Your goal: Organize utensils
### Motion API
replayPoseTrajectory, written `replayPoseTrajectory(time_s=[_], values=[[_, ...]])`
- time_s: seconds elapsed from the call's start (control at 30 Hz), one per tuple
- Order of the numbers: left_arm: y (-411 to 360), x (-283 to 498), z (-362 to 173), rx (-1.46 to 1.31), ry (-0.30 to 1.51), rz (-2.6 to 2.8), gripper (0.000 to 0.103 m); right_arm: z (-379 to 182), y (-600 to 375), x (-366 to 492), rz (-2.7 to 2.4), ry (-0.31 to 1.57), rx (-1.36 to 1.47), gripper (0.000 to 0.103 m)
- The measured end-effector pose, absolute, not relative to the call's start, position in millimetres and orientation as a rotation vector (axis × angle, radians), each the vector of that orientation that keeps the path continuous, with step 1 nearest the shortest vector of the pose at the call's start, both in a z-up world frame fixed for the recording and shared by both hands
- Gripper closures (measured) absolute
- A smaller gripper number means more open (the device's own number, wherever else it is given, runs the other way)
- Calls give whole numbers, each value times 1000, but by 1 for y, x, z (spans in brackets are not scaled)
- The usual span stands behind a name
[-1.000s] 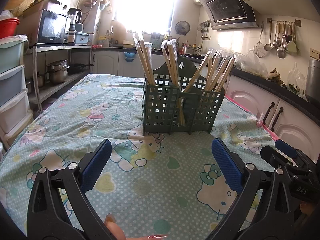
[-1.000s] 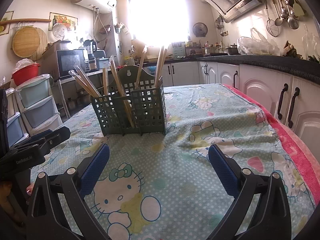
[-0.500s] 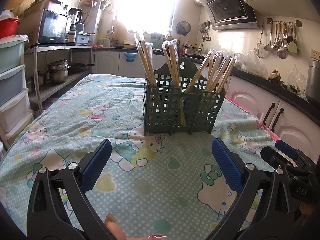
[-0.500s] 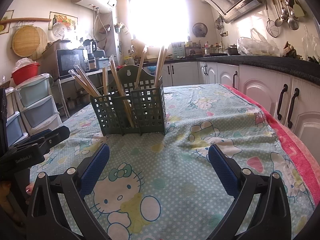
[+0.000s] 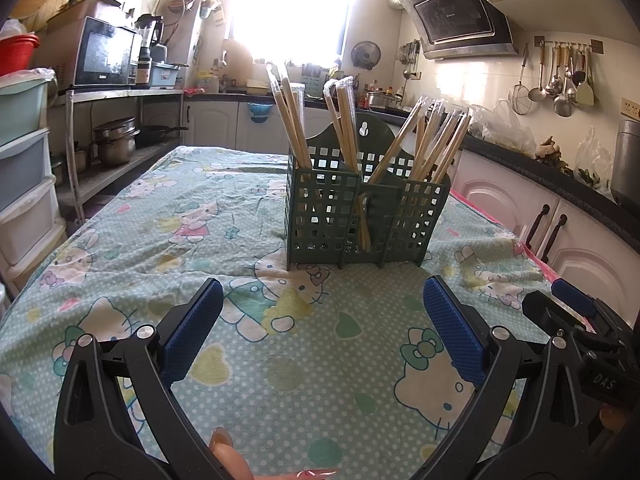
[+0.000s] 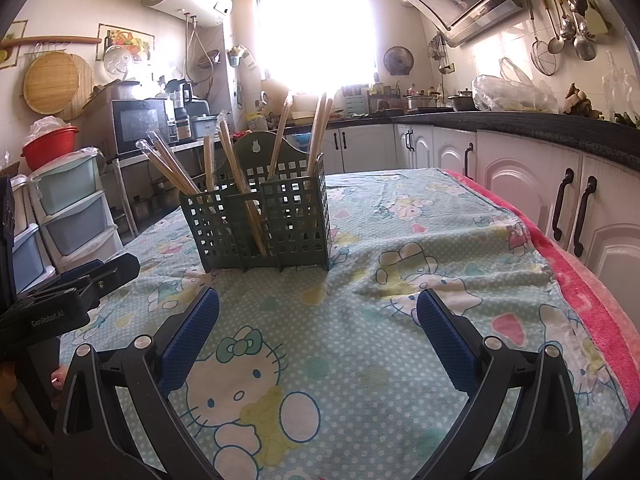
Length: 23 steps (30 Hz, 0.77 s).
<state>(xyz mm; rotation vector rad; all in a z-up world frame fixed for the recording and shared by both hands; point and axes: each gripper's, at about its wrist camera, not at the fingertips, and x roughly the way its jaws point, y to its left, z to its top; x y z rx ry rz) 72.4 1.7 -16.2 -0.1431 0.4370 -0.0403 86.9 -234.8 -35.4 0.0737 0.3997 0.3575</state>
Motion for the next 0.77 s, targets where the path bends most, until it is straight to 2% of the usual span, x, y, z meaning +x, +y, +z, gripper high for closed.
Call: replayPoseTrajectory(time_s=[0.47,0.6,0.77], values=[[3,71,-15,-149,448,-38,11,-27,-243,93,330,420,94,7],[19,79,-18,-179,539,0,11,-21,-260,113,298,484,145,7],[87,114,-18,-233,676,140,11,-26,-292,176,164,682,110,7]])
